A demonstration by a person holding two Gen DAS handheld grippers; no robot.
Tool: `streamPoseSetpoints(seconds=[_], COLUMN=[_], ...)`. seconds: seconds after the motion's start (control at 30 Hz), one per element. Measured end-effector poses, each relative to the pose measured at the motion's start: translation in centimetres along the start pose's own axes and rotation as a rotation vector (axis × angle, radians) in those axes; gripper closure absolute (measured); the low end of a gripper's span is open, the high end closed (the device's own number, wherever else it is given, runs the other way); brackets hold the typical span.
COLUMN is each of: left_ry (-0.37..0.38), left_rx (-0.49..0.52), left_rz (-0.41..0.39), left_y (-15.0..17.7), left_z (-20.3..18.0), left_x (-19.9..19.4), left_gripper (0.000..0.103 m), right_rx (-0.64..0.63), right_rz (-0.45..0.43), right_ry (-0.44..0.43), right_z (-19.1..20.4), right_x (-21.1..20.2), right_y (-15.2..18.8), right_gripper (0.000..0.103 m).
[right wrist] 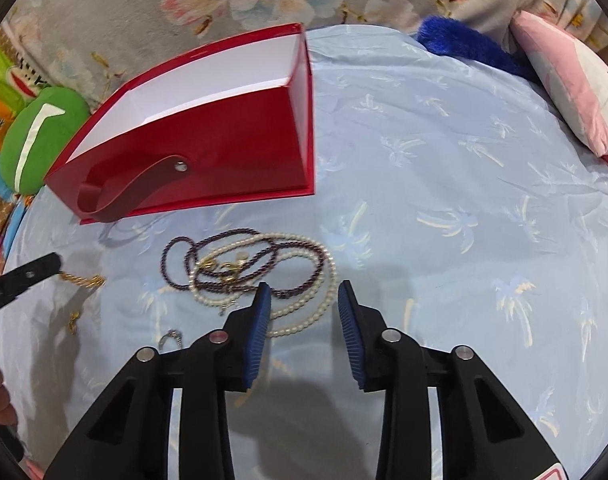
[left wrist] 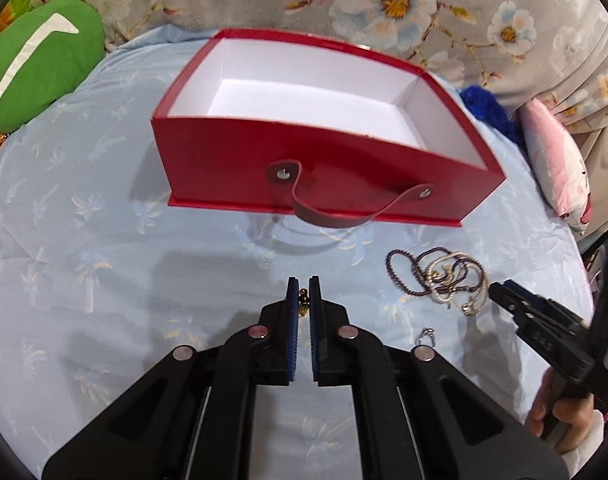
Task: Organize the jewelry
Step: 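Grasp the pearl necklace with the right gripper while the left gripper holds the earring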
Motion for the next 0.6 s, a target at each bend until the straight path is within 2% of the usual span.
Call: streamPoseSetpoints(seconds=[0.17, 0.27, 0.33, 0.47, 0.6], left_ry=[0.025, 0.031, 0.035, 0.036, 0.036], left_rx=[-0.013, -0.020, -0.024, -0.029, -0.029], left_rz=[-0.021, -0.019, -0.012, -0.008, -0.016], left_y=[0.7, 0.5, 0.3, 0.5, 0.5], left_z=[0.6, 0.7, 0.8, 0.7, 0.7], left_x=[-2.0, -2.2, -2.1, -2.1, -2.5], left_gripper=[0.099, 0.099, 0.099, 0.099, 0.099], right_rx=[0.015, 0.006, 0.007, 0.009, 0.014], right_rz=[0.053, 0.043, 0.044, 0.012, -0.059], right_ry=[-0.039, -0.028, -0.023, -0.027, -0.038], right_z=[-0.2, -0.1, -0.1, -0.2, -0.2], right_x=[1.5, 1.6, 1.7, 0.7, -2.4], right_y=[0.5, 0.4, 0.3, 0.4, 0.0], right_gripper=[0.083, 0.084, 0.098, 0.100, 0.100])
Point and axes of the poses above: each gripper's, at about its wrist camera, not at the fingertips, and x roughly the way its jaws point, z to its left, y to its underside, the point moved 3 cm from there along x, roughly the way its jaws point, and after that the axes turned 11 degrees about z, right-handed, at the moved point
